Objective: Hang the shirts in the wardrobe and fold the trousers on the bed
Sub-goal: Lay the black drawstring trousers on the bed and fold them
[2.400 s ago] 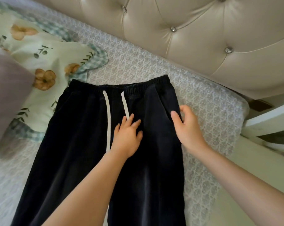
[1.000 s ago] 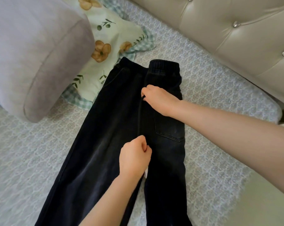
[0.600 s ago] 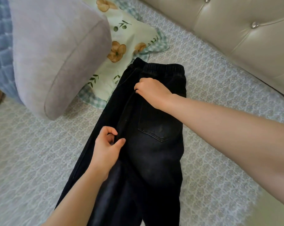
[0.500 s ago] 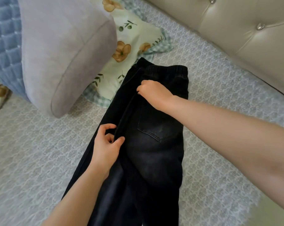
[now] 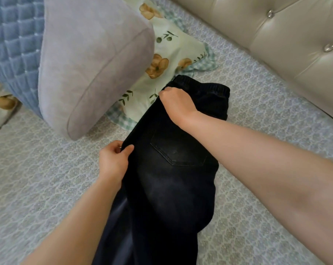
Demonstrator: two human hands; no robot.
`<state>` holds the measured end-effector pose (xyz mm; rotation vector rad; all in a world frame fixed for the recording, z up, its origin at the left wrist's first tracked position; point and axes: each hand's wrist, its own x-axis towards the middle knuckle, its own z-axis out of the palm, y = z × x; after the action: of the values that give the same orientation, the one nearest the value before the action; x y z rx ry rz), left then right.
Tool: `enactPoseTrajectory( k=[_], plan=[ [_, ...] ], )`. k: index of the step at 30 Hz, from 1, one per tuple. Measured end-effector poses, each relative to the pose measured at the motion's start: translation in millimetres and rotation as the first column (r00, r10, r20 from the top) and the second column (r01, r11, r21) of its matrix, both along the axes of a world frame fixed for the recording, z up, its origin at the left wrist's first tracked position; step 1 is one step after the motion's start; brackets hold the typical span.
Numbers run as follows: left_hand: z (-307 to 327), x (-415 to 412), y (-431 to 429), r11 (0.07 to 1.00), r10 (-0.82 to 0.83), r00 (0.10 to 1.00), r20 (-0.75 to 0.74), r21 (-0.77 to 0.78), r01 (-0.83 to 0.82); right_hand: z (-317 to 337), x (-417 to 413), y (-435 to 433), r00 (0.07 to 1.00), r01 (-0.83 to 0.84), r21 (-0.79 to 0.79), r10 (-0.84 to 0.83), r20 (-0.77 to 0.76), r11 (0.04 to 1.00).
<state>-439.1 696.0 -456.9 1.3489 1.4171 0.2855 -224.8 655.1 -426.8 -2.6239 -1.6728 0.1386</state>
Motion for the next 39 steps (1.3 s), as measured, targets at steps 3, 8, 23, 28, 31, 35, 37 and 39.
enactPoseTrajectory(
  k=[3,8,23,28,31,35,37,39],
  plan=[
    [-7,-3,1,0.999,-0.050,0.997,-0.058,-0.014,0.049,-12,5,2,0.998,-0.050,-0.036,0.048,-0.045,0.998],
    [-9,-22,-20,0.963,-0.247,0.922,-0.299,0.029,0.268,-14,16,-9,0.979,-0.119,-0.127,0.094,-0.182,0.985],
    [-11,-51,-10,0.965,-0.260,0.892,-0.369,-0.070,0.252,-4,43,16,0.963,0.129,-0.059,-0.139,-0.230,0.990],
    [-19,-52,-9,0.980,-0.197,0.918,-0.345,-0.045,0.194,-12,33,21,0.975,0.164,-0.016,-0.164,-0.149,0.986],
    [-25,-49,-8,0.985,-0.165,0.938,-0.306,-0.096,0.142,-20,24,18,0.969,0.146,-0.062,-0.156,-0.191,0.987],
    [-26,-47,-13,0.987,-0.131,0.953,-0.273,-0.124,0.100,-31,-11,-2,0.984,0.176,-0.023,-0.177,-0.024,0.984],
    [-23,-48,-18,0.988,-0.149,0.940,-0.308,-0.093,0.125,-35,-37,-17,0.995,0.100,0.006,-0.100,0.005,0.995],
    [-16,-51,-29,0.982,-0.187,0.920,-0.344,-0.072,0.173,-38,-64,-33,1.000,-0.016,0.029,0.016,0.002,0.999]
  ],
)
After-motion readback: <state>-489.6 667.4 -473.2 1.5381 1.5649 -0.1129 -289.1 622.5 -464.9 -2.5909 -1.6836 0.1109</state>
